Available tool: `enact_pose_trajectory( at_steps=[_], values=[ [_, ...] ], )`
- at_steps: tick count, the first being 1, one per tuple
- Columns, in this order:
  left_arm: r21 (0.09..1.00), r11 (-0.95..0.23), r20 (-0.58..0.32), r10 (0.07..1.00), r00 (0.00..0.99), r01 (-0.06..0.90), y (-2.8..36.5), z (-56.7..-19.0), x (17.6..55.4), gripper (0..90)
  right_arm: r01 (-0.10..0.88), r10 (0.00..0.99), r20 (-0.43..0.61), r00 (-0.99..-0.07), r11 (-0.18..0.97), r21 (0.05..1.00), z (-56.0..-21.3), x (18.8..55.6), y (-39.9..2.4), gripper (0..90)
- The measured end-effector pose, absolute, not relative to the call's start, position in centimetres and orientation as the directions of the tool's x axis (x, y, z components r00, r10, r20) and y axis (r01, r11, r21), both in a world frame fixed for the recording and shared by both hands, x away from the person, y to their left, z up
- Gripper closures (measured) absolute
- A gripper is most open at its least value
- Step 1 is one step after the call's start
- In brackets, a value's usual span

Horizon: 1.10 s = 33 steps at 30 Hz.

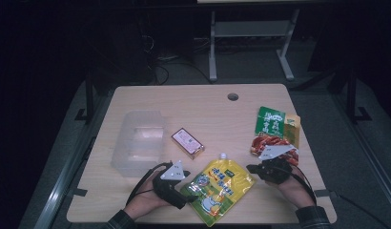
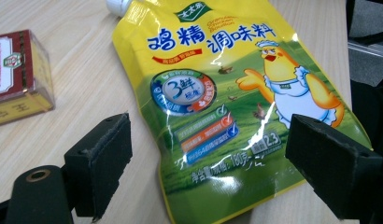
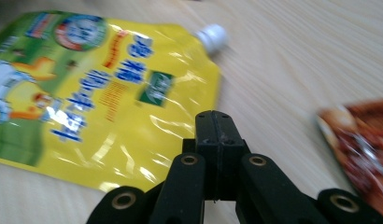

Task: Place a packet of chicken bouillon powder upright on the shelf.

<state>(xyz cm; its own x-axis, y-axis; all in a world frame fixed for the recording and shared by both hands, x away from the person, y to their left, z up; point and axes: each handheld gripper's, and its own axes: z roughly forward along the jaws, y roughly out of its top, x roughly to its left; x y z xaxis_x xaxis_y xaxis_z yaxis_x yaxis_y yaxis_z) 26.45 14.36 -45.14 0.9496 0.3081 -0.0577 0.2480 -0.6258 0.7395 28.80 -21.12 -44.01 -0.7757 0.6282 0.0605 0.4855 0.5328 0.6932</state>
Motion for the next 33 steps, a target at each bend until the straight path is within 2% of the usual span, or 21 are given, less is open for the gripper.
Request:
enact_pose_trajectory(
  at_steps=[3, 10, 20, 22, 23, 24, 25, 26, 27, 30, 33],
  values=[
    [0.737, -0.628, -0.058, 0.308, 0.950, 0.249, 14.3, -45.2, 26.4, 14.1, 0.515, 0.649, 0.073, -0.757, 0.525, 0.677, -44.5, 29.1, -22.0, 90.0],
    [0.745, -0.616, -0.069, 0.314, 0.947, 0.258, 14.6, -45.1, 26.6, 14.1, 0.527, 0.610, 0.105, -0.786, 0.570, 0.631, -45.5, 28.4, -21.1, 90.0],
    [0.739, -0.617, -0.083, 0.317, 0.945, 0.272, 14.3, -44.9, 26.9, 13.9, 0.509, 0.579, 0.115, -0.807, 0.584, 0.633, -45.4, 26.1, -21.0, 90.0],
    [0.741, -0.612, -0.088, 0.317, 0.944, 0.274, 14.0, -44.6, 27.1, 14.1, 0.510, 0.585, 0.116, -0.803, 0.572, 0.643, -45.3, 25.9, -21.1, 87.5],
    [0.744, -0.611, -0.083, 0.316, 0.945, 0.270, 13.4, -44.2, 27.4, 14.1, 0.526, 0.609, 0.121, -0.784, 0.547, 0.652, -45.1, 25.6, -21.4, 78.2],
    [0.744, -0.611, -0.083, 0.316, 0.945, 0.270, 13.4, -44.2, 27.4, 14.1, 0.526, 0.609, 0.121, -0.784, 0.547, 0.652, -45.1, 25.6, -21.4, 78.2],
    [0.743, -0.611, -0.089, 0.317, 0.944, 0.275, 12.8, -44.0, 27.8, 14.1, 0.534, 0.628, 0.119, -0.769, 0.530, 0.659, -45.1, 25.3, -21.7, 64.5],
    [0.737, -0.616, -0.093, 0.315, 0.944, 0.279, 12.6, -44.0, 28.0, 14.0, 0.541, 0.642, 0.114, -0.758, 0.521, 0.660, -45.1, 25.2, -21.9, 59.8],
    [0.737, -0.616, -0.093, 0.315, 0.944, 0.279, 12.6, -44.0, 28.0, 14.0, 0.541, 0.642, 0.114, -0.758, 0.521, 0.660, -45.1, 25.2, -21.9, 59.8],
    [0.729, -0.619, -0.104, 0.321, 0.942, 0.292, 11.5, -44.3, 28.6, 14.1, 0.554, 0.673, 0.117, -0.730, 0.484, 0.677, -44.9, 24.6, -22.5, 44.2],
    [0.714, -0.634, -0.115, 0.313, 0.943, 0.298, 10.4, -44.6, 29.3, 14.1, 0.563, 0.688, 0.123, -0.715, 0.462, 0.685, -45.0, 24.1, -23.0, 38.2]
  ],
)
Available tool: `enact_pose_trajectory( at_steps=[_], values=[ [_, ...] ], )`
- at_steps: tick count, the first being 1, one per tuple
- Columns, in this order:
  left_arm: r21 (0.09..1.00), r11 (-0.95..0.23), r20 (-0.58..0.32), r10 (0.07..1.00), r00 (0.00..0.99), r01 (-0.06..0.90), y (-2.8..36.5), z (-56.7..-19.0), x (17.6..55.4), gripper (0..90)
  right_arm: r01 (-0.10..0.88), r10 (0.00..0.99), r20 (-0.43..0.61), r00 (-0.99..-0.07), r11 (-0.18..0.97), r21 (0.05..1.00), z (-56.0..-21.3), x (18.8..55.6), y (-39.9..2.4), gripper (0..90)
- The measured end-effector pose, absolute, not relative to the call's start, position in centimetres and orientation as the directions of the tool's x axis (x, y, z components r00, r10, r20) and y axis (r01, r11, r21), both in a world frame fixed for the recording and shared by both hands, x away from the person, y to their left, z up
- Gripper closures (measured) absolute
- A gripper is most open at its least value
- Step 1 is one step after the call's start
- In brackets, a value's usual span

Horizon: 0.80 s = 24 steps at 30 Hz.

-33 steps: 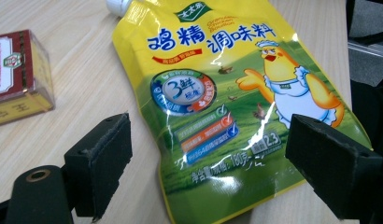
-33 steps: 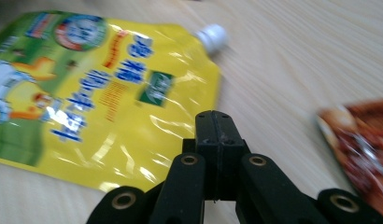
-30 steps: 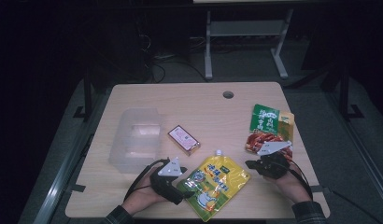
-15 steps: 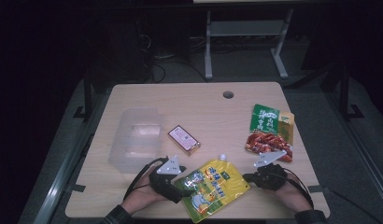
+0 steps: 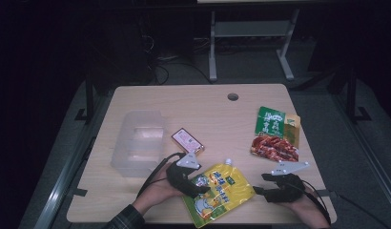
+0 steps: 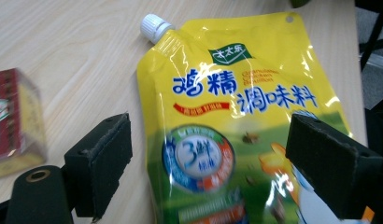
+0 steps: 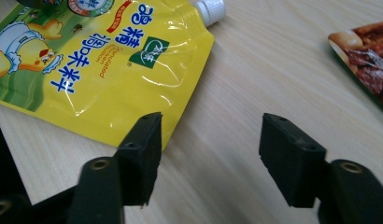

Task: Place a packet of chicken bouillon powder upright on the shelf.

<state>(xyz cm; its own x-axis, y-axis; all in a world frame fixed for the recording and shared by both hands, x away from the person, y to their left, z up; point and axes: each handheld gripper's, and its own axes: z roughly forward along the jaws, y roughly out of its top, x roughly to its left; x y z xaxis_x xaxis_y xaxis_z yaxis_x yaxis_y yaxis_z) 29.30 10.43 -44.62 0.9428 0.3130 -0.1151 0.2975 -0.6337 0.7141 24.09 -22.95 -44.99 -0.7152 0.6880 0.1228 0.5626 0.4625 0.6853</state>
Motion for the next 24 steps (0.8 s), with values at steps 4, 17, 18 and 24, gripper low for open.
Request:
enact_pose_trajectory(
  at_steps=[4, 17, 18, 24],
  values=[
    [0.698, -0.648, -0.126, 0.308, 0.943, 0.305, 9.1, -45.0, 30.2, 14.5, 0.572, 0.700, 0.134, -0.701, 0.441, 0.691, -45.0, 23.5, -23.2, 33.7],
    [0.663, -0.664, -0.182, 0.307, 0.934, 0.347, 7.8, -46.6, 31.5, 22.0, 0.554, 0.702, 0.111, -0.704, 0.444, 0.704, -45.0, 23.4, -23.4, 29.3],
    [0.666, -0.663, -0.175, 0.306, 0.936, 0.341, 7.8, -46.6, 31.4, 22.7, 0.553, 0.702, 0.108, -0.703, 0.445, 0.705, -45.0, 23.4, -23.4, 29.2],
    [0.665, -0.672, -0.158, 0.301, 0.940, 0.327, 7.8, -46.5, 31.4, 35.9, 0.550, 0.708, 0.097, -0.699, 0.446, 0.706, -44.9, 23.4, -23.4, 29.2]
  ],
)
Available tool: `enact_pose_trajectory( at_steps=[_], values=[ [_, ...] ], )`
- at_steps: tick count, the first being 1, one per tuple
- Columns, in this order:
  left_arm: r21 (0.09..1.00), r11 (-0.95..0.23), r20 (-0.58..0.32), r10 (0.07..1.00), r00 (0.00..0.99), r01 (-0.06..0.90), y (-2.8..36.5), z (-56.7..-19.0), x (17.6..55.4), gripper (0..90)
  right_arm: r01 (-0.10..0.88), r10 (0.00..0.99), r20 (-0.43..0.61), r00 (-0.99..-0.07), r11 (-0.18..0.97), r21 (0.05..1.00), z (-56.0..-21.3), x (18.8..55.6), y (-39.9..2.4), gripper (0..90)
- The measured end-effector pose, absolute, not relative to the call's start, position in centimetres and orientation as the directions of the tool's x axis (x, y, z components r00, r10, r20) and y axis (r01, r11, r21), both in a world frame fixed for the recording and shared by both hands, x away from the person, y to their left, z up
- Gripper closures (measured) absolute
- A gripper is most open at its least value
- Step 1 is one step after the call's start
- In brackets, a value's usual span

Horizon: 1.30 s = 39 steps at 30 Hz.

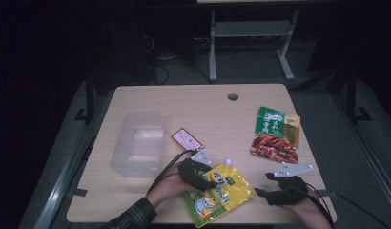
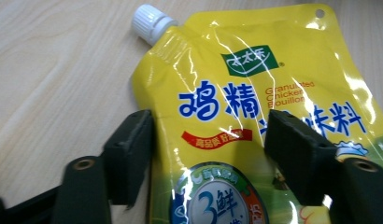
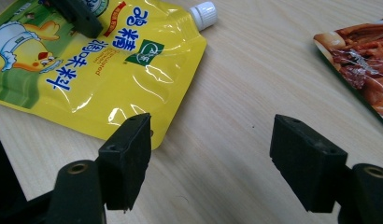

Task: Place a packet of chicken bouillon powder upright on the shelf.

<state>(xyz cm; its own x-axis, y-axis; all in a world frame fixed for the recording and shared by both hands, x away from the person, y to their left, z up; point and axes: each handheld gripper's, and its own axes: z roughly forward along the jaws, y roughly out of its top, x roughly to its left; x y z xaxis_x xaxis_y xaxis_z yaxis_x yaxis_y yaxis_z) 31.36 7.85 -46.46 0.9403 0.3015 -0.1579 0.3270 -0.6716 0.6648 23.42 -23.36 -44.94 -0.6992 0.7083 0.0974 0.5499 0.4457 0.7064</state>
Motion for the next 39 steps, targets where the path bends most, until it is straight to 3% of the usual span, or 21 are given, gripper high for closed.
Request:
enact_pose_trajectory(
  at_steps=[7, 15, 22, 39],
  values=[
    [0.666, -0.680, -0.115, 0.315, 0.942, 0.308, 7.9, -46.4, 31.3, 66.5, 0.547, 0.717, 0.086, -0.692, 0.444, 0.709, -44.9, 23.5, -23.5, 29.2],
    [0.670, -0.673, -0.119, 0.318, 0.941, 0.312, 8.1, -46.4, 31.6, 85.6, 0.546, 0.719, 0.079, -0.690, 0.446, 0.709, -44.8, 23.5, -23.6, 29.2],
    [0.701, -0.605, -0.190, 0.351, 0.917, 0.377, 8.5, -46.3, 31.7, 90.0, 0.552, 0.722, 0.091, -0.686, 0.434, 0.712, -44.8, 23.5, -23.7, 28.2],
    [0.814, -0.460, -0.177, 0.386, 0.905, 0.355, 10.7, -42.0, 31.6, 90.0, 0.537, 0.685, 0.159, -0.711, 0.383, 0.752, -44.4, 23.4, -23.2, 24.9]
  ],
)
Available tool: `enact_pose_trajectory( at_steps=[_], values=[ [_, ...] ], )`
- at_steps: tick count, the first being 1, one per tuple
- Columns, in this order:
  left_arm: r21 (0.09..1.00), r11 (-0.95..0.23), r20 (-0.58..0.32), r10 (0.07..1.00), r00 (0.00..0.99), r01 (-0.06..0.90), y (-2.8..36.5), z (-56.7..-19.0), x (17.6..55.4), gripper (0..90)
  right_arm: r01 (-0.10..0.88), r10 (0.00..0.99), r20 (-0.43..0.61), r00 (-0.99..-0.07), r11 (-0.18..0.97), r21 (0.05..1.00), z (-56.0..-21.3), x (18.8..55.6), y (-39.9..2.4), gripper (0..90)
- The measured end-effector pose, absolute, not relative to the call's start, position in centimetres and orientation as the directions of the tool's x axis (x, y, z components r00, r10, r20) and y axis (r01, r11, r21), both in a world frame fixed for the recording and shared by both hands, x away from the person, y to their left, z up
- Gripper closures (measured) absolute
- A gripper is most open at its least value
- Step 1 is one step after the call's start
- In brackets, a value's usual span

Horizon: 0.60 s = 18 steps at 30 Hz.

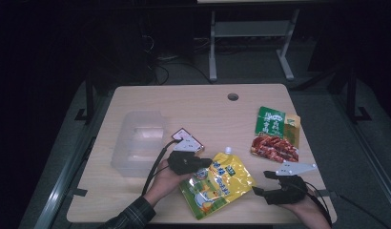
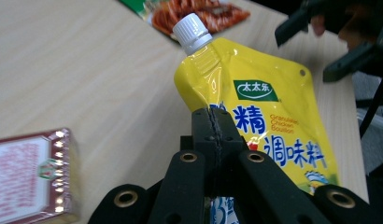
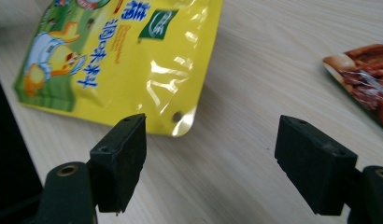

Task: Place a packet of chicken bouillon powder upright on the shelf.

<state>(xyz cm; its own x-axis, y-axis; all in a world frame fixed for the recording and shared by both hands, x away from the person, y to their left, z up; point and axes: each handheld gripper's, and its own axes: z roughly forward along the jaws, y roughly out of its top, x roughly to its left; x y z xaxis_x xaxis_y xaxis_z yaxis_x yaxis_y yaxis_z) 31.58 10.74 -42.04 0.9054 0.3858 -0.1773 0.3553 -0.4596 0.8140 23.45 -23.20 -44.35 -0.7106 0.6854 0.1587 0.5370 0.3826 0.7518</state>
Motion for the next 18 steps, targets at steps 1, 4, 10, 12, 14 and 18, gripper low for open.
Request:
enact_pose_trajectory(
  at_steps=[1, 4, 10, 12, 14, 18],
  values=[
    [0.822, -0.448, -0.176, 0.390, 0.904, 0.353, 10.9, -41.7, 31.6, 90.0, 0.538, 0.680, 0.169, -0.713, 0.378, 0.753, -44.3, 23.4, -23.1, 24.1],
    [0.842, -0.415, -0.171, 0.401, 0.900, 0.345, 11.6, -40.7, 31.6, 90.0, 0.537, 0.668, 0.194, -0.718, 0.355, 0.765, -44.1, 23.5, -22.9, 22.3],
    [0.871, -0.362, -0.171, 0.411, 0.895, 0.332, 12.6, -39.2, 31.4, 90.0, 0.527, 0.647, 0.212, -0.732, 0.341, 0.778, -43.9, 23.9, -22.0, 15.2],
    [0.878, -0.348, -0.173, 0.412, 0.895, 0.330, 12.8, -38.8, 31.3, 90.0, 0.507, 0.629, 0.210, -0.748, 0.338, 0.793, -43.7, 24.1, -21.5, 14.0],
    [0.885, -0.337, -0.169, 0.408, 0.897, 0.321, 12.9, -38.5, 31.2, 90.0, 0.496, 0.623, 0.216, -0.752, 0.319, 0.807, -43.4, 24.5, -21.1, 13.9],
    [0.897, -0.316, -0.165, 0.407, 0.898, 0.308, 13.0, -37.9, 30.9, 90.0, 0.494, 0.607, 0.241, -0.757, 0.290, 0.820, -43.2, 25.6, -20.4, 13.8]
  ],
)
